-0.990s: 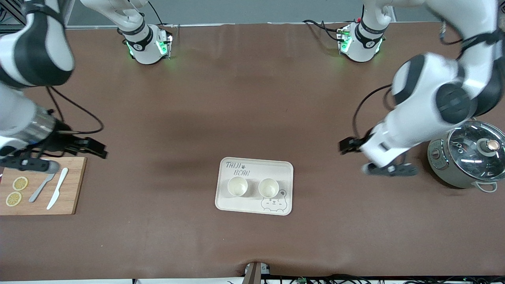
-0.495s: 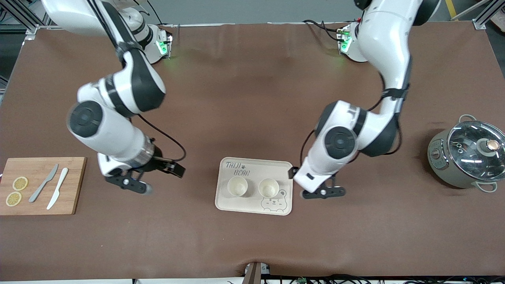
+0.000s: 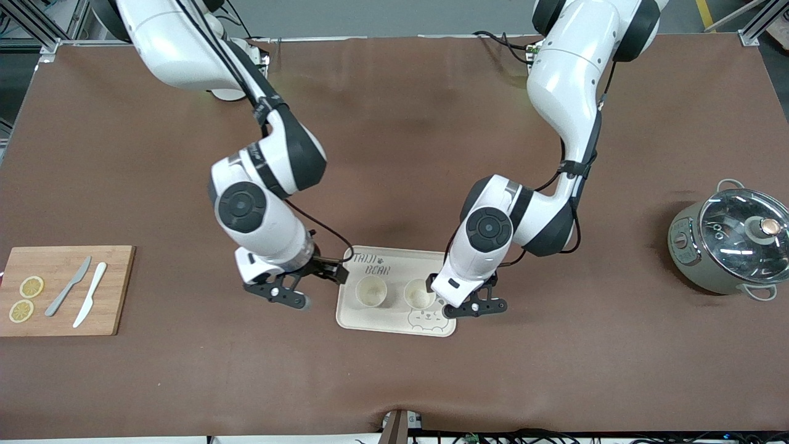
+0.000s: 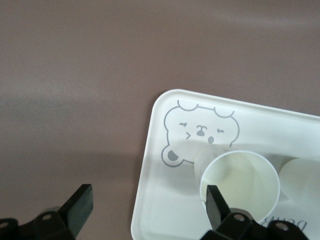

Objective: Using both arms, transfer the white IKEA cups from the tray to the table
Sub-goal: 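Lower both grippers around the white cups on the tray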

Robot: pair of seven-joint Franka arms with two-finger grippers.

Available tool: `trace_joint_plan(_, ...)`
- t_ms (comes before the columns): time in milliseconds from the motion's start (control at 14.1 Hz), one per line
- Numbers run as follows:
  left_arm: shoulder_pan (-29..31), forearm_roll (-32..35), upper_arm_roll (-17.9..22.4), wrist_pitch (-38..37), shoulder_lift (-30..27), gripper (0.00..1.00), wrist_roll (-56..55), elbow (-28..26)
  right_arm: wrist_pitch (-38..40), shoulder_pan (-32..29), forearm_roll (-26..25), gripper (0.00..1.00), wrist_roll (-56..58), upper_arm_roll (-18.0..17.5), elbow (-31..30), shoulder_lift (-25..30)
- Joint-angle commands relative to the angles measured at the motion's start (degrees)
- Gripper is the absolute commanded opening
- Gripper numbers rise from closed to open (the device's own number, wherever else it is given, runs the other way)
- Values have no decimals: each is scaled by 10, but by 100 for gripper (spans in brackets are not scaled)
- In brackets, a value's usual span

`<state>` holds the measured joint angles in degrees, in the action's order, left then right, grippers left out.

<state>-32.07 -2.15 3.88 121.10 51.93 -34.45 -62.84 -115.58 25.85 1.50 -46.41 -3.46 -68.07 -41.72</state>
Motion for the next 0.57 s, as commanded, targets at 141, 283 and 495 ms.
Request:
trace_joint_plan(141,-14,5,2,30,40,100,-25,40,-14,14,-25,100,-18,7,26,-35)
trace_joint_plan(283,-16,5,1,36,41,100,-28,40,-43,25,-30,100,-19,7,26,-54)
trace_joint_plan(495,-20,5,1,45,45,100,-28,40,-58,29,-33,100,-19,7,25,-64)
